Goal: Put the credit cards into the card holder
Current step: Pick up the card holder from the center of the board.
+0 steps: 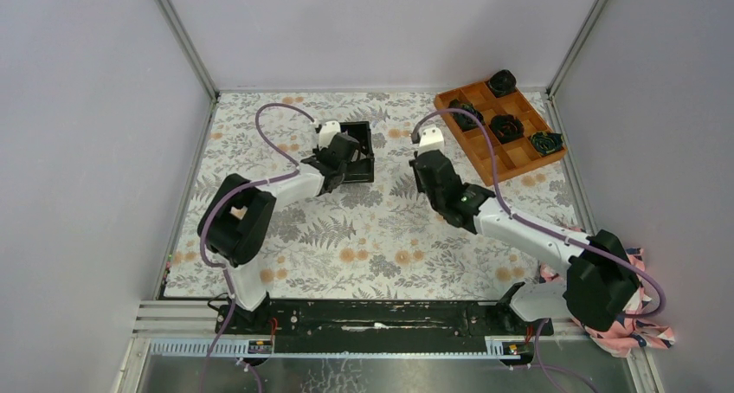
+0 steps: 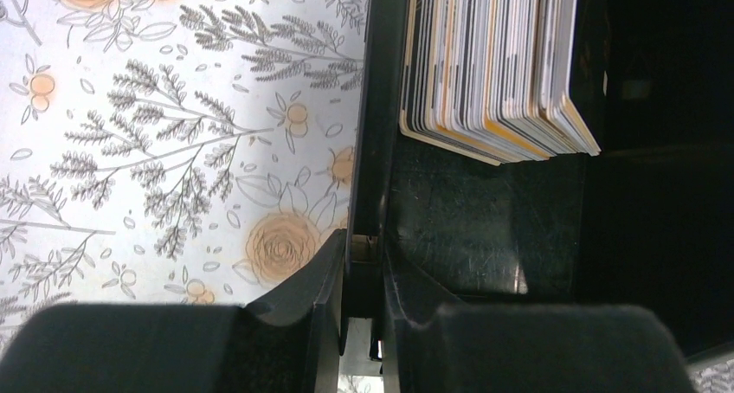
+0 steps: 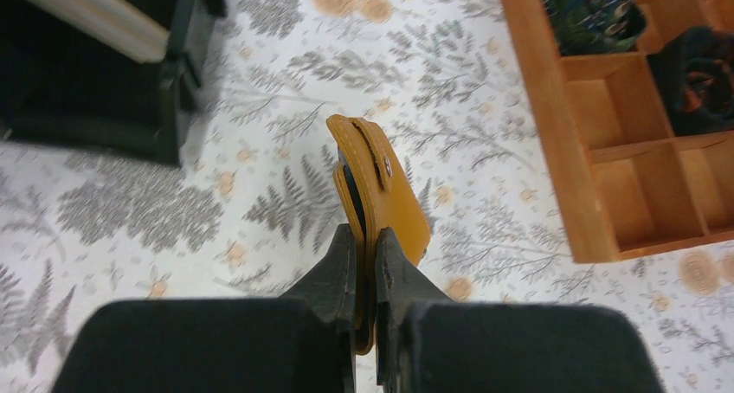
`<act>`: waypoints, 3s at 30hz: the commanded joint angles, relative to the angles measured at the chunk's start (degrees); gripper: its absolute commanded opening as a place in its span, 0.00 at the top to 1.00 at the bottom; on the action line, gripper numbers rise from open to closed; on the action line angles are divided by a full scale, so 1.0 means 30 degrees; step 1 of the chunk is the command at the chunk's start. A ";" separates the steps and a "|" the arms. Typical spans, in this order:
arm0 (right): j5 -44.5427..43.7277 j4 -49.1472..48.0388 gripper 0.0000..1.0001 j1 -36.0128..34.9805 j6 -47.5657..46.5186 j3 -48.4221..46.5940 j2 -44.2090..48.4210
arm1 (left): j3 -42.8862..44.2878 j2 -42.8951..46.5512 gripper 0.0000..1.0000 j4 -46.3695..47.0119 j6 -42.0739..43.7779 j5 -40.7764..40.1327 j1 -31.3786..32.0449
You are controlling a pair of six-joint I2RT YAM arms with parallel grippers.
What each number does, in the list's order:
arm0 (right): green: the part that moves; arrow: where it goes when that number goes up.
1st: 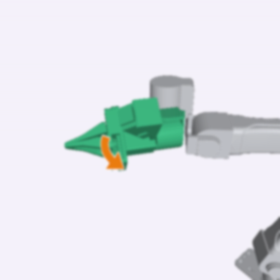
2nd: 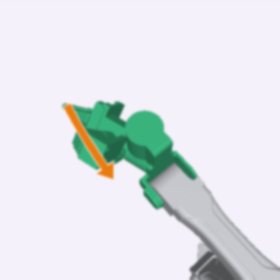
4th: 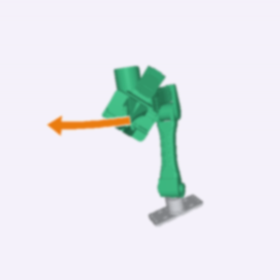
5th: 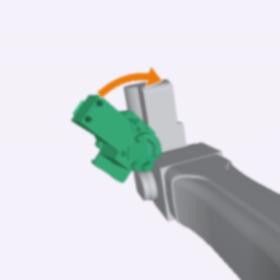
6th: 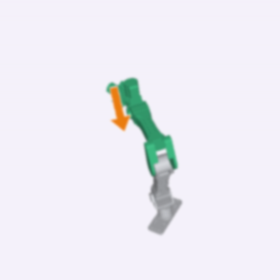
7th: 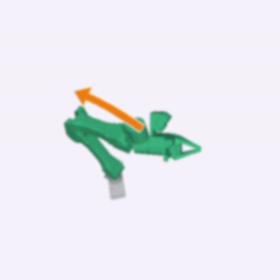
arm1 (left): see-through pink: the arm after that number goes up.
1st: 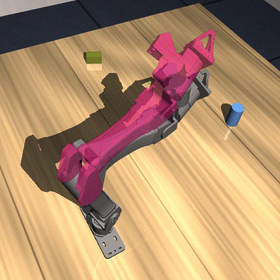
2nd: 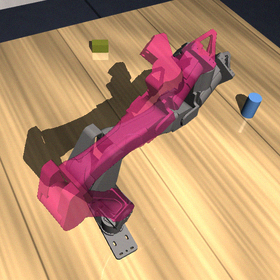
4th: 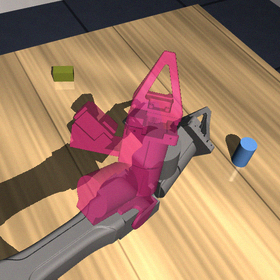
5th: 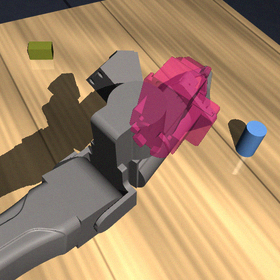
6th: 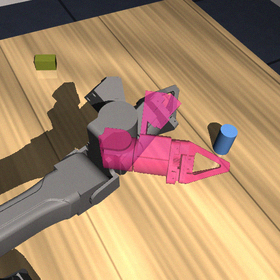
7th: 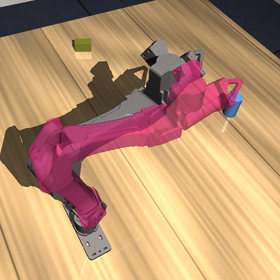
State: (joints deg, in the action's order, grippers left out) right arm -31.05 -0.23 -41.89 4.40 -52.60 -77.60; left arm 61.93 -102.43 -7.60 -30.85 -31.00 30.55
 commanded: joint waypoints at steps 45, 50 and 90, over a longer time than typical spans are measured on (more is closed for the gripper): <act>0.4072 0.0878 1.00 -0.5579 0.3627 0.1373 0.2739 | -0.9070 1.0530 0.24 0.9152 -0.1392 0.7523 -0.0398; 0.6960 -0.0243 1.00 -0.4991 0.5449 0.1581 0.4101 | -1.2584 1.3067 0.24 1.2414 -0.2638 1.0710 0.0230; 0.9622 -0.4859 1.00 -0.4754 -0.4148 0.6425 0.8048 | -1.3093 1.4109 0.00 1.0572 -1.6778 1.3103 0.1813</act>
State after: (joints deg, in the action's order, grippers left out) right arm 0.01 -11.03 -53.25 -2.76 -32.58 -53.98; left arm 21.56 -56.34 17.50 -76.60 1.15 37.01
